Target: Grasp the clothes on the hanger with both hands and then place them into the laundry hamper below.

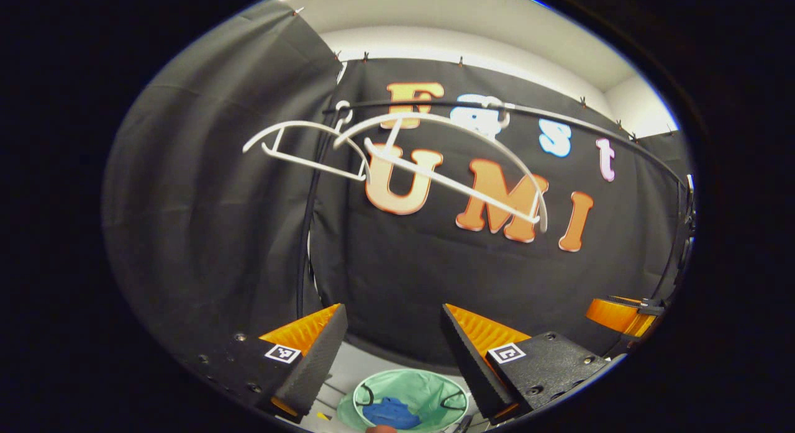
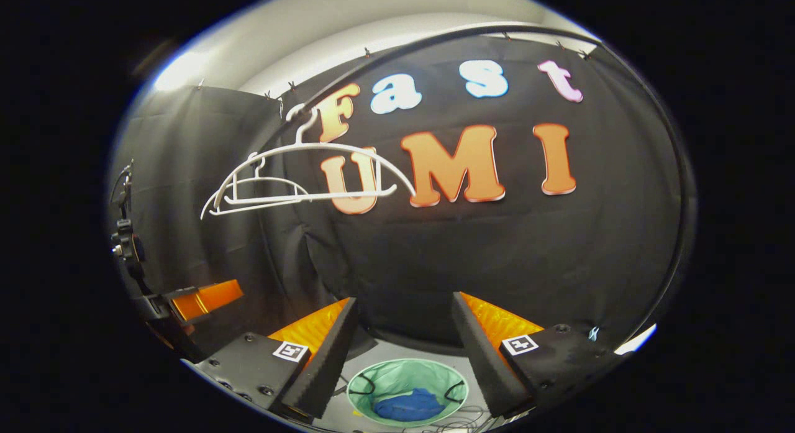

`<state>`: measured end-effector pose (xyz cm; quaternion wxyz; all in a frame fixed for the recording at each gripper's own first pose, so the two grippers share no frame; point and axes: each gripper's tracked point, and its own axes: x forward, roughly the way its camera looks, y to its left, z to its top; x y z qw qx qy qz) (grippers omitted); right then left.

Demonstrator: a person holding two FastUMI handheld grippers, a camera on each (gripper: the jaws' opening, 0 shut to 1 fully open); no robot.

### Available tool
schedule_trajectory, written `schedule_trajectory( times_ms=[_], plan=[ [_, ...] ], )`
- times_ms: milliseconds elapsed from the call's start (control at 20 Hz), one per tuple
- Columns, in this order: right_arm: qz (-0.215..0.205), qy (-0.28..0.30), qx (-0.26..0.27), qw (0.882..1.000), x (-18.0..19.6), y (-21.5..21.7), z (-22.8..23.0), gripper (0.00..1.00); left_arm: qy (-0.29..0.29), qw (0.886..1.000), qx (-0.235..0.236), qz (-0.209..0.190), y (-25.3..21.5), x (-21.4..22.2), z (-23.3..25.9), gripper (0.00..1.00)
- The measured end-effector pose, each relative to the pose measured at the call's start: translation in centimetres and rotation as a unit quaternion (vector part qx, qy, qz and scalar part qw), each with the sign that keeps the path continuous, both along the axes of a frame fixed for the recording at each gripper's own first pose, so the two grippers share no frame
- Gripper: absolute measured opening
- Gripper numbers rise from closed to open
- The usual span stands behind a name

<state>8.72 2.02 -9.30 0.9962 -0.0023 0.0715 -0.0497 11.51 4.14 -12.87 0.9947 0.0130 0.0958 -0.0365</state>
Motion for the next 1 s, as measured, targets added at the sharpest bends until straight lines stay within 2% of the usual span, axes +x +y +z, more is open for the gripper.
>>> schedule_trajectory(
  times_ms=[50, 150, 200, 350, 450, 650, 1000],
  plan=[
    [-0.003, -0.013, -0.005, 1.0, -0.4, -0.2, 1.2, 0.89, -0.011, 1.0, 0.0, 0.002, 0.1, 0.2, 1.0, 0.95],
    [-0.003, -0.038, -0.012, 0.999, -1.5, -0.2, 3.4, 0.89, -0.035, 0.999, -0.004, 0.003, -0.2, 0.3, 2.5, 0.92],
    [0.0, -0.053, -0.022, 0.998, -1.9, -0.2, 4.6, 1.0, -0.049, 0.999, -0.005, 0.005, -0.1, 0.6, 3.1, 0.92],
    [-0.024, -0.088, -0.075, 0.993, -3.5, -2.2, 8.1, 0.89, -0.072, 0.997, 0.003, 0.012, 0.5, 0.8, 4.6, 0.91],
    [-0.031, -0.101, -0.087, 0.991, -5.1, -2.5, 9.8, 0.89, -0.083, 0.996, 0.008, 0.008, 0.4, 0.5, 5.8, 0.91],
    [-0.052, -0.121, -0.088, 0.987, -7.0, -3.6, 11.1, 0.89, -0.116, 0.992, 0.043, 0.025, 1.0, 0.2, 7.9, 0.91],
    [-0.079, -0.135, -0.065, 0.985, -8.1, -5.2, 12.4, 0.89, -0.109, 0.993, 0.042, 0.0, -0.4, -0.4, 8.1, 0.92]
  ],
)
